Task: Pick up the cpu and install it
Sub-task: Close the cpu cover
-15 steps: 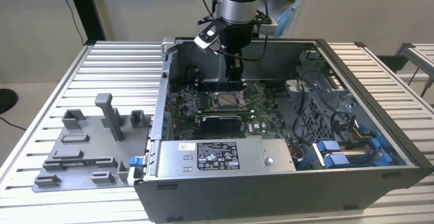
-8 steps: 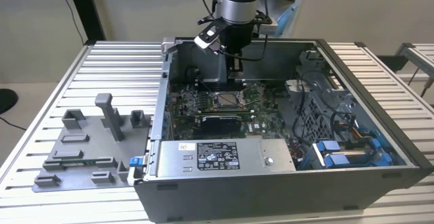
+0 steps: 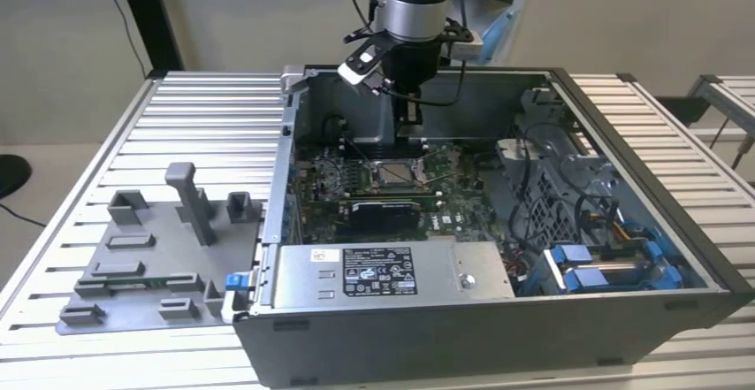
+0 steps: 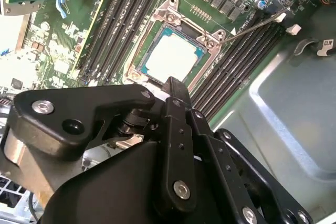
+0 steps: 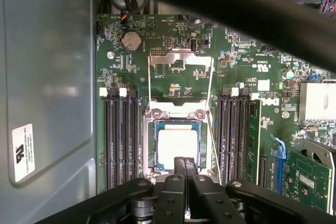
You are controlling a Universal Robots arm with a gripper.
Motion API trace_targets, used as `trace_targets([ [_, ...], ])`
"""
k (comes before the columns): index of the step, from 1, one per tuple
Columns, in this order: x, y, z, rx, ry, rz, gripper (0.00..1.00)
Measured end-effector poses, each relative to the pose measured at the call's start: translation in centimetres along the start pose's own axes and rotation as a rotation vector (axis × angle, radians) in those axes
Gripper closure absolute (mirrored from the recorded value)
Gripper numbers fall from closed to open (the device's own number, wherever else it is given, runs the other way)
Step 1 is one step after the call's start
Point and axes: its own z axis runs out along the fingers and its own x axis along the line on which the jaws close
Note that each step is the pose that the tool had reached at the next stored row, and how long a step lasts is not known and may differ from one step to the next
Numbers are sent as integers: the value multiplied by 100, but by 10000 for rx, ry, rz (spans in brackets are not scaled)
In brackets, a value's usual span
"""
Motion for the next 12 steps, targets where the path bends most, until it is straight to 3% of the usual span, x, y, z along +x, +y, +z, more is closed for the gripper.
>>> trace_targets([
  [2,1,23,1,22,2,-2,100],
  [4,0,88,1,105,-1,-2,100],
  [12,0,447,3,389,-1,-5,100],
])
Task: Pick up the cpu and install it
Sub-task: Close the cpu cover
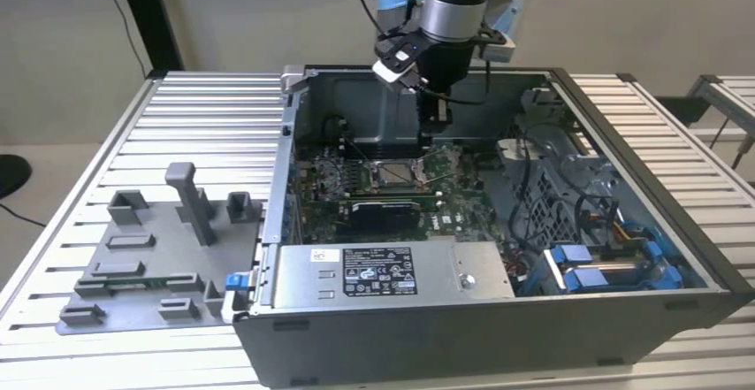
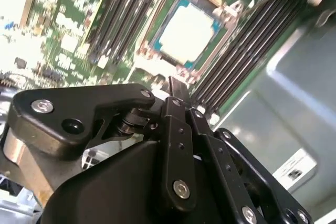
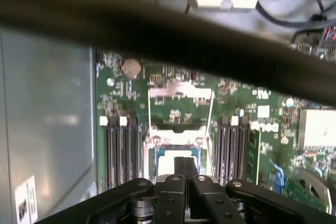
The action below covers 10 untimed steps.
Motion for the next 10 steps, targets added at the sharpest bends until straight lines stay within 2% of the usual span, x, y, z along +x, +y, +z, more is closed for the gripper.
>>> trace_targets([
  [7,1,321,-9,215,0,-4,100],
  [10,2,457,-11,272,2,-5,100],
])
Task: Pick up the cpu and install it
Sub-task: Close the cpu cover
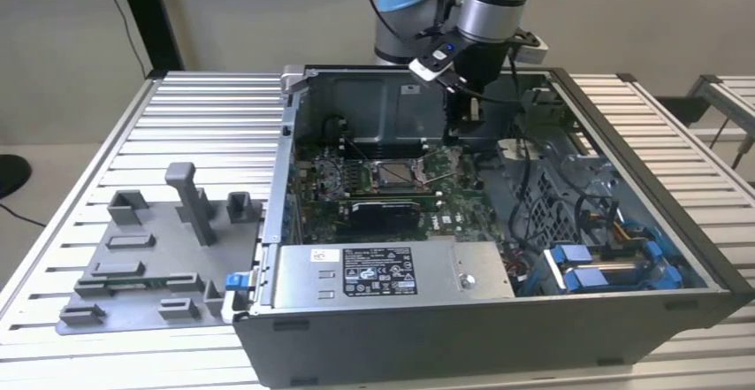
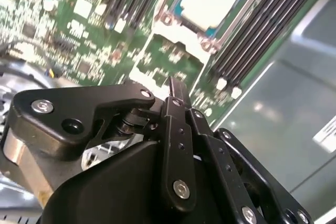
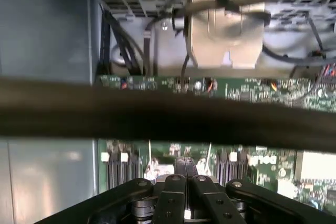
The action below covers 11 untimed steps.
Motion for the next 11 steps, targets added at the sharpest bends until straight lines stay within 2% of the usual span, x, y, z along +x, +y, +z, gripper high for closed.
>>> trace_targets([
  [4,0,178,2,84,23,-2,100],
  [9,1,383,20,265,65,-7,100],
  [11,2,446,36,310,75,-9,100],
])
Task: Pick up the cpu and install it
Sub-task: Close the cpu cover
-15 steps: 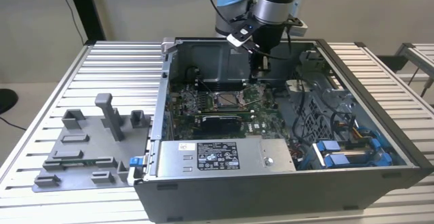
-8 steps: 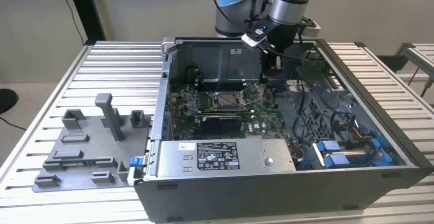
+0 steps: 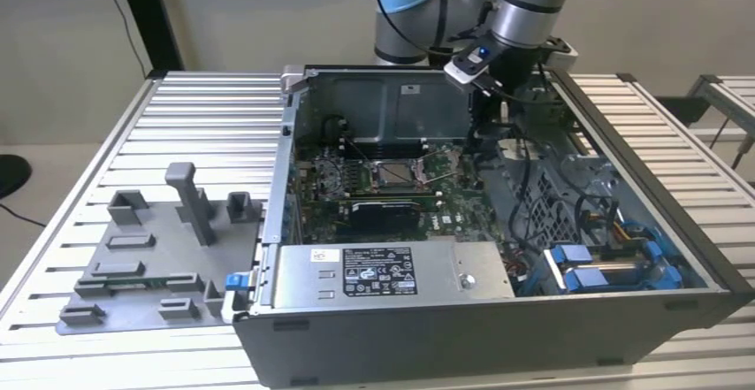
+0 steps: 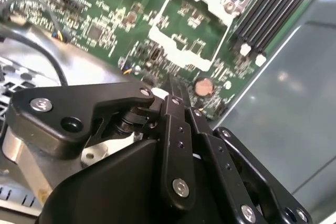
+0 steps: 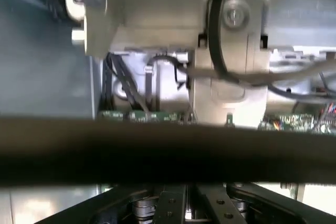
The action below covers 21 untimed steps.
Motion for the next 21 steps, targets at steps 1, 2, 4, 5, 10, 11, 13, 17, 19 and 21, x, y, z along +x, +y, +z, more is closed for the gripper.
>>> trace_targets([
  [1,0,14,10,10,7,0,100],
  [2,-1,23,20,17,17,-1,100],
  [4,-1,36,42,28,41,-4,100],
  [5,-2,42,55,32,51,-4,100],
  [10,-5,61,119,80,78,-6,100],
  [11,-5,62,126,105,82,-8,100],
  [13,-8,63,142,161,88,-8,100],
  [17,-19,67,181,257,95,-9,100],
  [19,-26,68,197,327,94,-9,100],
  [21,-32,70,211,406,95,-9,100],
])
